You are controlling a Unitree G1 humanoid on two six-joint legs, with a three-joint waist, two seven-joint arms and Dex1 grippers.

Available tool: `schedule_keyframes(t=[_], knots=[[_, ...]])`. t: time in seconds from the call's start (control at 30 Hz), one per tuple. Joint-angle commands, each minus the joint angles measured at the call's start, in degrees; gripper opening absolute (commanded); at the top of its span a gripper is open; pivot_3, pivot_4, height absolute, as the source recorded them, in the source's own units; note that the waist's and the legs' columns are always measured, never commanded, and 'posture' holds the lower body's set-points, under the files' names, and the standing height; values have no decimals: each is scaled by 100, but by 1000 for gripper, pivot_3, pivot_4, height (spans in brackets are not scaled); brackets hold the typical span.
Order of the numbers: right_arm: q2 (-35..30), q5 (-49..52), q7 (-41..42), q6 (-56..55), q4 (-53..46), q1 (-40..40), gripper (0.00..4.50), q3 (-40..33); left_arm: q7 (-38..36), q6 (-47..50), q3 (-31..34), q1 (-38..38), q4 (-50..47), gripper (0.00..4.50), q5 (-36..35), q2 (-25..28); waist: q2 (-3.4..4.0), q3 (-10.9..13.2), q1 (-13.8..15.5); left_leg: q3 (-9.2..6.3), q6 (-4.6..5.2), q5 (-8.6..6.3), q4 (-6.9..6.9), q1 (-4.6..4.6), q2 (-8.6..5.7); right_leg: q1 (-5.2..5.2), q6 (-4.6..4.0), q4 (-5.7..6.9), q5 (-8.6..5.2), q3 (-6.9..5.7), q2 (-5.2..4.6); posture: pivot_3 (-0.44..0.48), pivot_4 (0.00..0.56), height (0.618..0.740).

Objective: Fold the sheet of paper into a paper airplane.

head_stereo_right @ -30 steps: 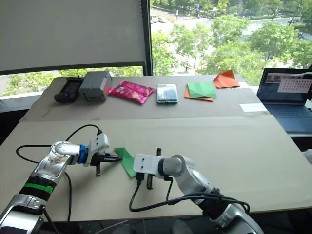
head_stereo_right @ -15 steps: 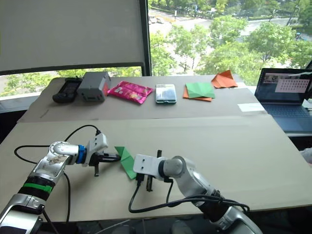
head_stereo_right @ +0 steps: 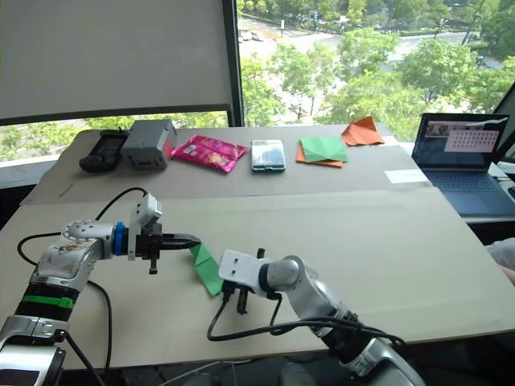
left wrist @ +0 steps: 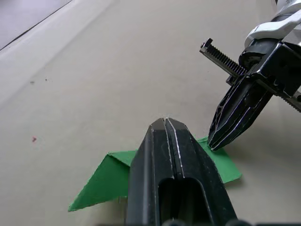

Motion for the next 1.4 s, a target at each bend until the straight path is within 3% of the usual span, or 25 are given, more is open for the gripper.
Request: schedule_keyframes(t=[0.03, 0.37, 1.4], knots=[[-60, -83, 119, 441, 826, 201, 8, 346, 151, -196, -111, 58, -22, 0, 66, -208, 1, -4, -25, 0, 0, 0, 0, 5, 0, 2, -2, 2, -1, 0, 0, 0, 150, 740], [-84, 16, 176, 625, 693, 53, 8, 220, 373, -966, -595, 382, 537, 0, 551, -721, -15, 14, -60, -2, 0, 0, 0, 8, -1, 2, -3, 13, -2, 0, 1, 0, 150, 740], [-111, 117, 64, 796, 613, -94, 8, 149, 939, -1723, -405, 131, 2299, 0, 939, -703, 6, 7, -32, -3, -2, 0, 2, 18, -2, 7, -9, 14, -6, 0, 0, 0, 150, 740]])
